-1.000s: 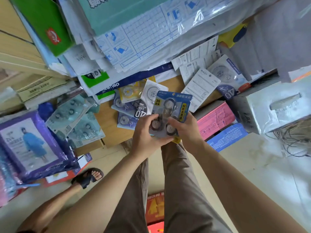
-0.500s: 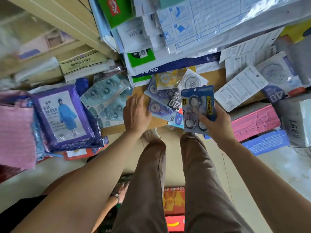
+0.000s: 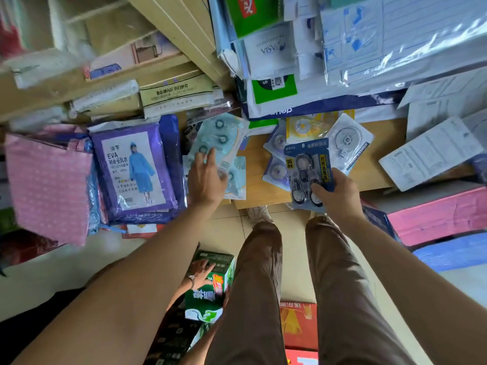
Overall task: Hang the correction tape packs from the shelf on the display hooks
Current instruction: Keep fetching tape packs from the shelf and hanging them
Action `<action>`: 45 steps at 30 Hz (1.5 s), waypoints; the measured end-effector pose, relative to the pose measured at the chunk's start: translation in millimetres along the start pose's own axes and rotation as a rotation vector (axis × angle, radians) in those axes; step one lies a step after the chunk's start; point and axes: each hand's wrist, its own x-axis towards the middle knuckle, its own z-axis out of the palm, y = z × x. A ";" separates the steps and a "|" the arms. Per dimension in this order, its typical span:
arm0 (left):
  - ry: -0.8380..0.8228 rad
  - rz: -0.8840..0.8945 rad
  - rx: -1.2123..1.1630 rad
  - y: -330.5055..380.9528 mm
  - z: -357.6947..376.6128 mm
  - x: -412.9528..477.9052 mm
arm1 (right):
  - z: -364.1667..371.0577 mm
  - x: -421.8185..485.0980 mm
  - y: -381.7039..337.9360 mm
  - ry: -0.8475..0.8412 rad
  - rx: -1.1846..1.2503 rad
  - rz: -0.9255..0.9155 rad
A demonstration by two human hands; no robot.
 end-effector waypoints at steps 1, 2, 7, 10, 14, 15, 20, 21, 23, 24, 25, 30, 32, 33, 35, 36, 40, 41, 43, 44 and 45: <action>0.011 0.039 0.010 0.7 1.5 -1.3 | -0.8 1.2 -0.5 -0.001 0.000 0.007; 0.031 0.060 0.014 0.4 4.6 -1.0 | -1.8 2.1 -1.6 -0.006 0.006 0.013; -0.069 -0.199 -0.224 -1.1 16.7 13.1 | -4.8 3.2 -3.5 -0.011 0.029 0.033; -0.182 -0.255 -0.234 -0.3 22.8 16.3 | -3.4 4.4 -1.6 -0.008 0.038 0.050; -0.076 -0.319 -0.323 1.8 32.1 15.9 | -4.1 6.2 2.3 -0.014 0.032 0.060; -0.062 -0.343 -0.347 1.7 33.5 16.8 | -4.9 6.6 2.3 -0.015 0.032 0.058; 0.030 -0.374 -0.401 6.2 25.4 15.6 | -8.6 8.2 1.1 -0.019 -0.004 0.030; 0.078 -0.378 -0.445 5.6 22.9 15.3 | -9.2 7.6 0.8 -0.018 0.000 0.030; 0.161 -0.393 -0.563 3.2 17.1 14.3 | -10.5 6.8 0.8 -0.016 0.006 0.033; 0.185 -0.391 -0.602 1.2 13.7 13.9 | -11.7 6.2 0.5 -0.012 0.005 0.033; 0.195 -0.381 -0.617 -0.1 8.8 12.8 | -13.6 5.2 -0.5 -0.010 0.008 0.033; 0.202 -0.275 -0.679 -1.2 -31.0 5.3 | -27.7 -4.5 -8.4 0.026 0.023 0.040; 0.230 -0.226 -0.708 -3.3 -50.1 0.6 | -34.9 -12.0 -14.8 0.029 0.021 0.035; 0.243 -0.205 -0.718 -4.7 -59.7 -2.7 | -39.5 -16.6 -19.4 0.025 0.022 0.033; 0.246 -0.176 -0.781 -5.2 -78.5 -11.7 | -49.6 -27.0 -30.8 0.013 0.046 0.026; 0.238 -0.163 -0.811 -4.1 -88.1 -17.7 | -55.0 -32.7 -37.2 0.007 0.064 0.020; 0.156 -0.099 -0.926 5.3 -124.3 -42.8 | -78.0 -56.5 -72.8 -0.071 0.243 -0.037; 0.119 -0.082 -0.959 7.9 -133.5 -48.4 | -83.5 -62.3 -84.0 -0.099 0.308 -0.052; 0.047 -0.054 -1.046 15.2 -152.8 -58.0 | -94.0 -72.4 -105.2 -0.136 0.440 -0.050; 0.018 -0.039 -1.097 21.2 -162.6 -61.6 | -99.3 -77.5 -116.4 -0.153 0.516 -0.036; -0.001 -0.034 -1.146 28.8 -173.9 -65.4 | -104.7 -82.6 -127.6 -0.172 0.589 -0.016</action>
